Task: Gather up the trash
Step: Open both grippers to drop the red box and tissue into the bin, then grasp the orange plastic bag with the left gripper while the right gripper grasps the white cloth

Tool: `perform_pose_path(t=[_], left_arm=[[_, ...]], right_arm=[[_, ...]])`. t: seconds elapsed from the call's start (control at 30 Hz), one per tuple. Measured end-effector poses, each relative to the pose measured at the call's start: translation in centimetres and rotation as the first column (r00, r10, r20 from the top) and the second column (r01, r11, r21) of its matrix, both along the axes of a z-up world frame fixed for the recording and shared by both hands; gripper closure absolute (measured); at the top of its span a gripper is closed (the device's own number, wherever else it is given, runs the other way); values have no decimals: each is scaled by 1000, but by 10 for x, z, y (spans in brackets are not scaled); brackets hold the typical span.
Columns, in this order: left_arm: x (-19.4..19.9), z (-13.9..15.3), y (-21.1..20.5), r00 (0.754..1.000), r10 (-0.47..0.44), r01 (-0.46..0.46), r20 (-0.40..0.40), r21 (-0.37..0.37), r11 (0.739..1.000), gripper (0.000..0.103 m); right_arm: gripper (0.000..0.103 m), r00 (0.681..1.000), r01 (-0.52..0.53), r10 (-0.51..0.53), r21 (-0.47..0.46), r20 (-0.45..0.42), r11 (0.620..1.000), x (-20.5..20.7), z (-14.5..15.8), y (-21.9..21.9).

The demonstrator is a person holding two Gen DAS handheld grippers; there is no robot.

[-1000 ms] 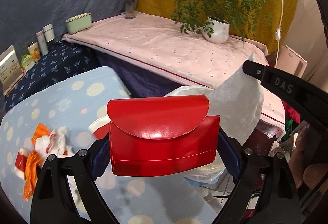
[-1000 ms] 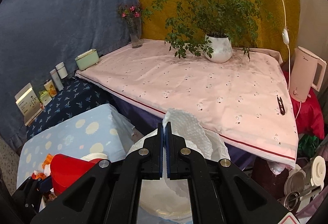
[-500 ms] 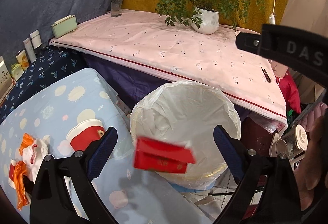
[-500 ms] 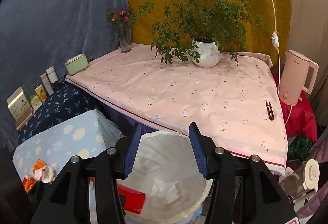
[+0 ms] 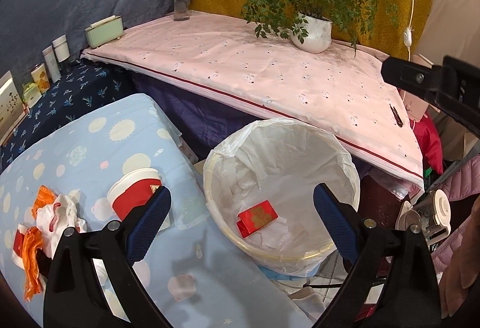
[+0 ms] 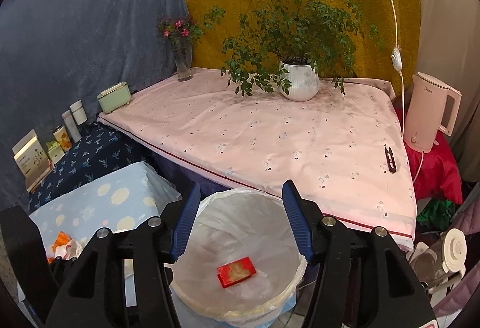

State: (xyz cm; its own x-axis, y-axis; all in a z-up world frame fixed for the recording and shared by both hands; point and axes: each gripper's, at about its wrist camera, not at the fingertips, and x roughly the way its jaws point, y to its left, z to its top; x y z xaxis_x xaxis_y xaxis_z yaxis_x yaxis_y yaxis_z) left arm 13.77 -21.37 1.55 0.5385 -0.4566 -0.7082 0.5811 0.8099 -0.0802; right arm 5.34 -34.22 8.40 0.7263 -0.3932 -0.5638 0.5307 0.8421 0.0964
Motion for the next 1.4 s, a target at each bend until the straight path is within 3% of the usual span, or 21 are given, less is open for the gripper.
perform_pose_path(t=[0.47, 0.77, 1.0, 1.2, 1.4], left_arm=[[-2, -1, 78, 985, 172, -172, -30, -5, 985, 11], [-2, -10, 150, 953, 301, -300, -33, 30, 953, 11], [-1, -17, 207, 915, 402, -400, -16, 69, 914, 9], [1, -28, 248, 894, 449, -446, -2, 102, 889, 9], [6, -44, 279, 894, 447, -442, -32, 107, 891, 9]], right_arm=[[38, 997, -80, 80, 16, -10, 997, -7, -5, 57], [35, 986, -159, 161, 44, -36, 986, -3, -18, 110], [35, 972, -218, 223, 72, -69, 973, 3, -35, 148], [35, 960, -251, 260, 91, -106, 964, 11, -54, 174], [35, 948, -273, 287, 115, -140, 955, 19, -72, 192]])
